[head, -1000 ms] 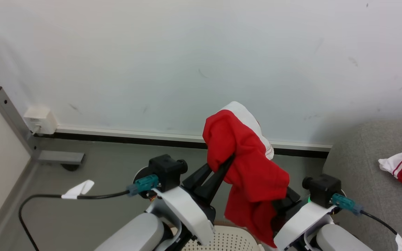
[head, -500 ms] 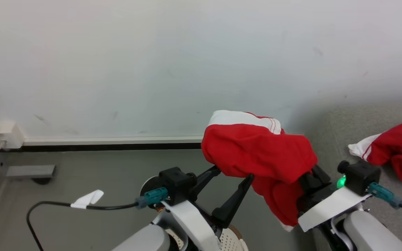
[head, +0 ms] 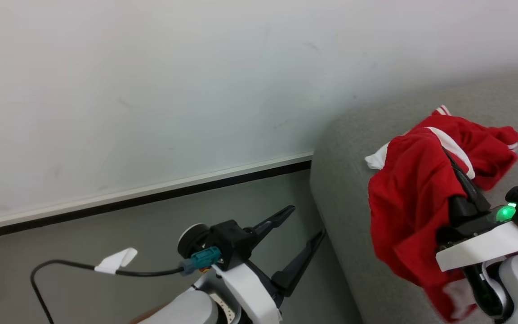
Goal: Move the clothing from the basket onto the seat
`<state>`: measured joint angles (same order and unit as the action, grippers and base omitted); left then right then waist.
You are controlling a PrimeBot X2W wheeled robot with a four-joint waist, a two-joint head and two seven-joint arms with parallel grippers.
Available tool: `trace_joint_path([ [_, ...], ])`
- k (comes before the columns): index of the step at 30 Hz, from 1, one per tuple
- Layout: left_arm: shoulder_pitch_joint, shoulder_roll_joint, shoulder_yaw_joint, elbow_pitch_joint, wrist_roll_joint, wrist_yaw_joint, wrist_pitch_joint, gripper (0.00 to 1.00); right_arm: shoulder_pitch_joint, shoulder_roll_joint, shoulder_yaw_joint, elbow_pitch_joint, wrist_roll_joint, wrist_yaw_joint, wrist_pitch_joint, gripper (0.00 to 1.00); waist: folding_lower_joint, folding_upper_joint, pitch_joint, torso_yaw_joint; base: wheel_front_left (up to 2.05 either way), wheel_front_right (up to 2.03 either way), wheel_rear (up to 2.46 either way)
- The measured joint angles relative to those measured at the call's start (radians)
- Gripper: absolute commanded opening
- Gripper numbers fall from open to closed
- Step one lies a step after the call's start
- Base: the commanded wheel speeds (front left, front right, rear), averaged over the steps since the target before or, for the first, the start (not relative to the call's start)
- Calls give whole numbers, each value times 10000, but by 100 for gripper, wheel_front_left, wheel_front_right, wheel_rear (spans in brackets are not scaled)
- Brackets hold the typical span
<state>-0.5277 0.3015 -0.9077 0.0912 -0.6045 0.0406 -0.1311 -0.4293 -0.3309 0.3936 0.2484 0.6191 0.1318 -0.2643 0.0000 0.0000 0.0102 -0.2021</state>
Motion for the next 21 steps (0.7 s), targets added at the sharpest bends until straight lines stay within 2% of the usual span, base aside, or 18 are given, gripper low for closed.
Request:
trace_joint_path([
  [12,-421,161,-313,359,623,-86,-203,100,529,-127,-924,-920,-29,0,0,0,0,0,483,-2180,0,0,0],
  [16,-521,148,-347,502,761,-75,-263,100,636,-113,-1058,-1081,-29,0,-2,0,0,1,706,-2616,0,0,0],
  [21,-699,142,-389,675,792,-123,-295,100,617,-82,-1277,-1191,-25,0,-2,0,0,0,1053,-2774,0,0,0],
])
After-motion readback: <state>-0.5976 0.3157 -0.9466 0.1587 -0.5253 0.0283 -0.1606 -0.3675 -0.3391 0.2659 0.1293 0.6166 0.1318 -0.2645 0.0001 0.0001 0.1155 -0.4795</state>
